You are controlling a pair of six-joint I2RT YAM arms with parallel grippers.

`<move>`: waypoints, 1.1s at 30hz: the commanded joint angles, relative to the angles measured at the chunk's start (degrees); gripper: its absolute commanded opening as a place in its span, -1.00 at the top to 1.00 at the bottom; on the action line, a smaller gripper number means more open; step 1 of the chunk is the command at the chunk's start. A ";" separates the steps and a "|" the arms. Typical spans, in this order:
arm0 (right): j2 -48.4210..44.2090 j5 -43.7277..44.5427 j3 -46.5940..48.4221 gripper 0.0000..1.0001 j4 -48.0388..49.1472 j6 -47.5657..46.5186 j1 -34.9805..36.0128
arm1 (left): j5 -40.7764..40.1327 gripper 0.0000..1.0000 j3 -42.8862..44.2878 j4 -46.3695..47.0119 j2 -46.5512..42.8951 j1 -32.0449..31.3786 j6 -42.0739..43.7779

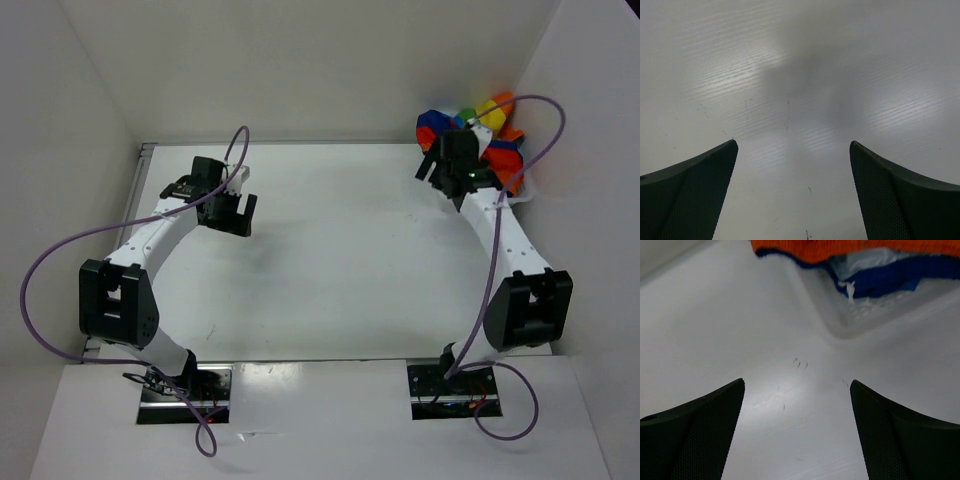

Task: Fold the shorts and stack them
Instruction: Grab the shorts from the pile

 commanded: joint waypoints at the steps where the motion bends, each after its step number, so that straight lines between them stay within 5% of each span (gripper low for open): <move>1: 3.24 -4.42 8.39 -0.80 3.55 1.17 -5.78 | 1.29 -0.98 2.15 -0.22 0.49 -0.26 0.19; 7: 14.84 -15.31 17.71 -0.80 4.07 8.72 -16.96 | 1.29 -0.98 3.37 -0.22 1.01 -0.26 0.19; 15: 37.60 -14.01 44.76 -0.85 -5.15 9.96 -21.19 | 0.76 -0.98 5.75 -1.80 2.77 -0.26 0.19; 21: 46.93 -11.19 56.83 -0.46 -10.17 11.11 -21.72 | 0.14 -0.98 6.89 -3.03 3.30 -0.26 0.19; 24: 46.94 -11.19 56.32 -0.06 -9.30 11.63 -21.72 | -0.47 -0.98 7.42 -3.65 3.30 -0.26 0.19; 26: 44.66 -10.67 55.70 0.55 -8.32 11.02 -21.20 | -0.47 -0.98 7.42 -3.65 3.30 -0.26 0.19; 29: 42.28 -10.67 57.53 1.00 -8.32 11.02 -20.49 | -0.47 -0.98 7.42 -3.65 3.82 -0.26 0.19; 33: 35.96 -10.67 60.43 1.00 -7.62 10.15 -17.95 | 0.23 -0.98 8.03 -3.65 3.83 -0.26 0.19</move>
